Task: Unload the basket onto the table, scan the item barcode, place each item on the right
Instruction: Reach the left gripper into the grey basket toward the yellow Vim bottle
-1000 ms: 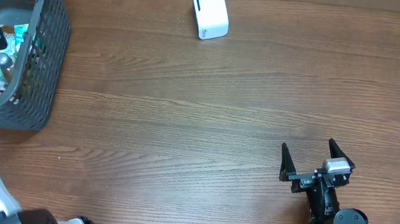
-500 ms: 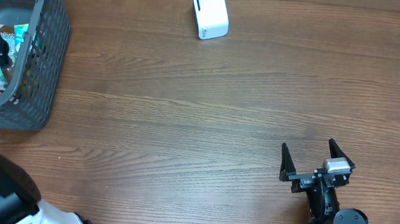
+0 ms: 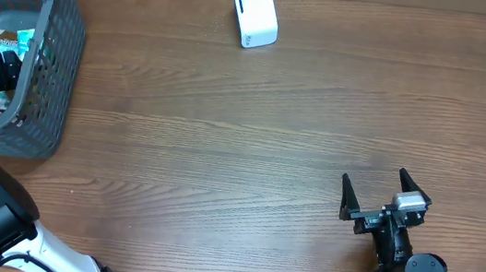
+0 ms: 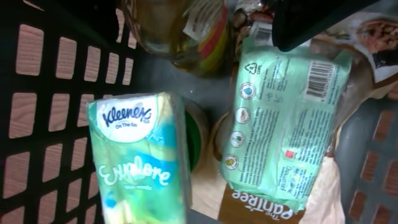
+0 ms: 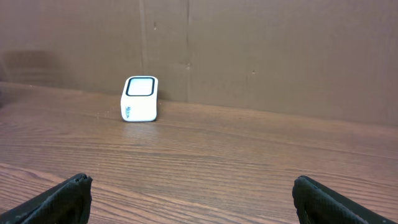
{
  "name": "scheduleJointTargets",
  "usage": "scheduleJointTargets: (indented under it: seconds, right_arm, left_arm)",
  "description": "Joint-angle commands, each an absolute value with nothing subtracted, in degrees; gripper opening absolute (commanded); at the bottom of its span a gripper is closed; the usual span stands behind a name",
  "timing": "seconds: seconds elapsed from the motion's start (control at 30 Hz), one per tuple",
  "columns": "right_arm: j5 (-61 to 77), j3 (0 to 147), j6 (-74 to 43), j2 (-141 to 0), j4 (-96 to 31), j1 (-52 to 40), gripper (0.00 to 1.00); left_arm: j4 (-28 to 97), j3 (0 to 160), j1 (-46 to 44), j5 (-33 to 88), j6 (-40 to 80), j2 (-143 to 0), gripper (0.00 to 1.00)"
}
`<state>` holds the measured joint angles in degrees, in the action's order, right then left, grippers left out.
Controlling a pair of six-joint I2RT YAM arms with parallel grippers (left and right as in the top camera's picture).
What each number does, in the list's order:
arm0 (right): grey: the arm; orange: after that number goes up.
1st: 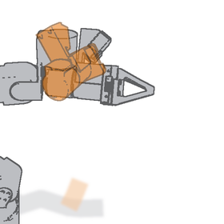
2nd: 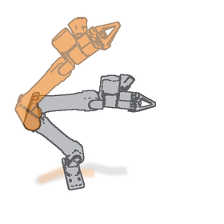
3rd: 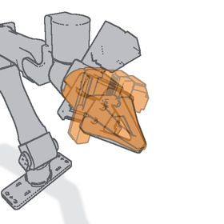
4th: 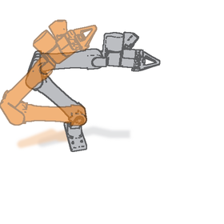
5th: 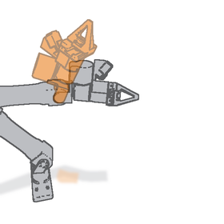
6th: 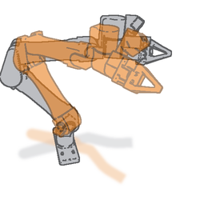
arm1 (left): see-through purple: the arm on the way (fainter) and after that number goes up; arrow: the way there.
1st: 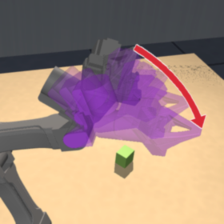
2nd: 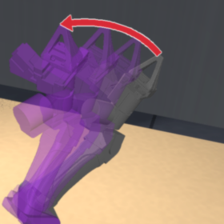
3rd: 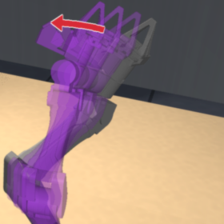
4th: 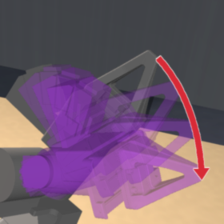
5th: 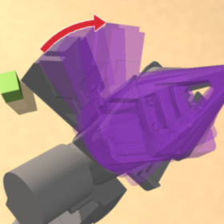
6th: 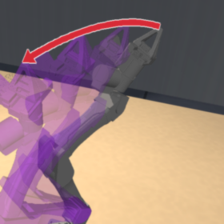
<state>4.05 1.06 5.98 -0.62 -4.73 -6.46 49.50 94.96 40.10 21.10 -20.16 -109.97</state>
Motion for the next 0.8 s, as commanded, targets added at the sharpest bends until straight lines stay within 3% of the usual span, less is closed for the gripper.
scheduleJointTargets:
  seconds: [0.0, 0.77]
  right_arm:
    - [3.75, 0.47, 6.07, -0.19, -4.56, -6.31, 1.00]
    - [3.75, 0.47, 6.07, -0.19, -4.58, -6.31, 1.00]
  left_arm:
    - [49.60, 96.05, 39.42, 22.96, -21.87, -111.77, 0.79]
    - [50.74, 95.70, 38.54, 21.87, -21.63, -113.62, 0.52]
